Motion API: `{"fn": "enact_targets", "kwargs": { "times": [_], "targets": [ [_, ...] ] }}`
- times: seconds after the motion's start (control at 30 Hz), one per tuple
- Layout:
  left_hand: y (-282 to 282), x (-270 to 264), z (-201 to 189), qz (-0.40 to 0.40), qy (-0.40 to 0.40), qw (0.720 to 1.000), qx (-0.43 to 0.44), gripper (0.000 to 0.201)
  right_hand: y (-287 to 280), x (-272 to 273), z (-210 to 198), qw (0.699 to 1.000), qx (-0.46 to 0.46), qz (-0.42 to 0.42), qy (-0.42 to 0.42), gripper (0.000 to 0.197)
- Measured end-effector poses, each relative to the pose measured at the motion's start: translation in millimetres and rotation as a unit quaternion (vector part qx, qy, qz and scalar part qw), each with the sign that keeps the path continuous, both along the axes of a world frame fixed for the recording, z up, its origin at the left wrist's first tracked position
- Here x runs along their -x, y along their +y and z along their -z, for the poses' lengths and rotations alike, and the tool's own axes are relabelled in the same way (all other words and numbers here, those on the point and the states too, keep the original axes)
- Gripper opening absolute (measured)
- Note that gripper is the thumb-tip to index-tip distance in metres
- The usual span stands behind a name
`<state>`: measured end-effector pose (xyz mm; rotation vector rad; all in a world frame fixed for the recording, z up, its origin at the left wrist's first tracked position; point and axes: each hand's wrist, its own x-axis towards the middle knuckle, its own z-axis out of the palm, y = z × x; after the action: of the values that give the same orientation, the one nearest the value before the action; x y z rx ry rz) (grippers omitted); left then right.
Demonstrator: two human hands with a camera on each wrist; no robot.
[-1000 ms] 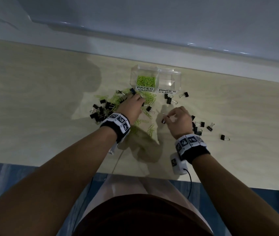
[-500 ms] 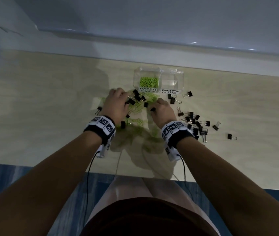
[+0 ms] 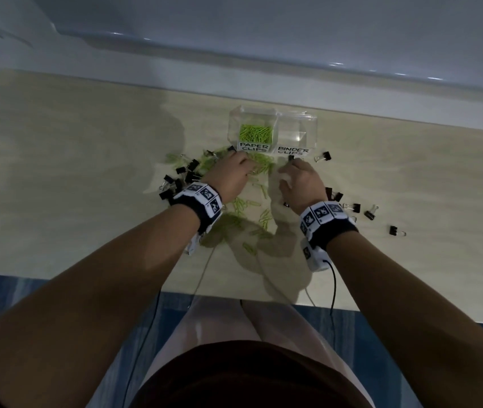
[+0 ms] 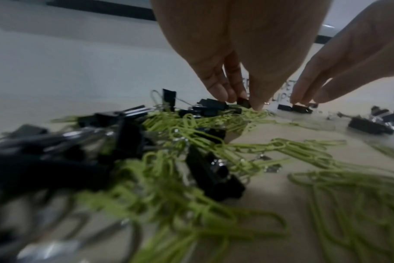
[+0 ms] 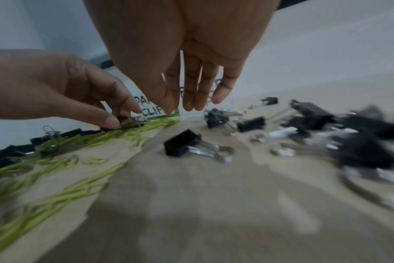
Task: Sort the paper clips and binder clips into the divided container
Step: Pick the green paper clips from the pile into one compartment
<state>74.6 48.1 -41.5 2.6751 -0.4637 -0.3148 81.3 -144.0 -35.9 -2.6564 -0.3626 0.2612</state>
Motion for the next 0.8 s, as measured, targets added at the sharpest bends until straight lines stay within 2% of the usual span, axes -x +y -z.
{"fn": "enact_targets", "kwargs": {
  "times": [0.13,0.27,0.37,0.5,0.57,0.67,0.73,0.8],
  "targets": [
    [30.0,17.6,-4.4,-0.104,-0.015,0.994,0.040,0.036,31.8,-12.6,-6.6,0.997,0.008,-0.078,0.004,0.041],
    [52.8,35.4,-6.2,-0.172,-0.042,0.984,0.031,0.034,44.6,-18.1,-3.6,0.986,0.091,-0.118,0.070,0.062],
    [52.8,53.4,-7.2,-0.129,-0.051,0.990,0.033,0.036,39.8,-9.2,-2.2,0.981,0.122,-0.142,0.058,0.065],
    [41.3,90.8,3.0,-0.036,0.071,0.995,0.052,0.052,29.6,26.2,0.4,0.980,0.106,-0.163,0.051,0.061],
    [37.6,107.6,10.0,-0.008,0.075,0.996,0.057,0.060,25.7,47.2,2.1,0.976,0.082,-0.196,0.052,0.059],
    [37.1,116.1,14.1,-0.019,0.056,0.996,0.068,0.067,11.8,67.1,5.5,0.972,0.032,-0.230,0.040,0.059],
    [38.8,117.6,11.2,-0.046,0.054,0.993,0.093,0.068,-1.8,72.9,2.5,0.981,-0.006,-0.190,0.050,0.060],
    [40.8,121.9,9.5,-0.070,0.061,0.990,0.104,0.071,-13.1,78.1,-0.4,0.983,0.006,-0.153,0.096,0.071]
  ]
}}
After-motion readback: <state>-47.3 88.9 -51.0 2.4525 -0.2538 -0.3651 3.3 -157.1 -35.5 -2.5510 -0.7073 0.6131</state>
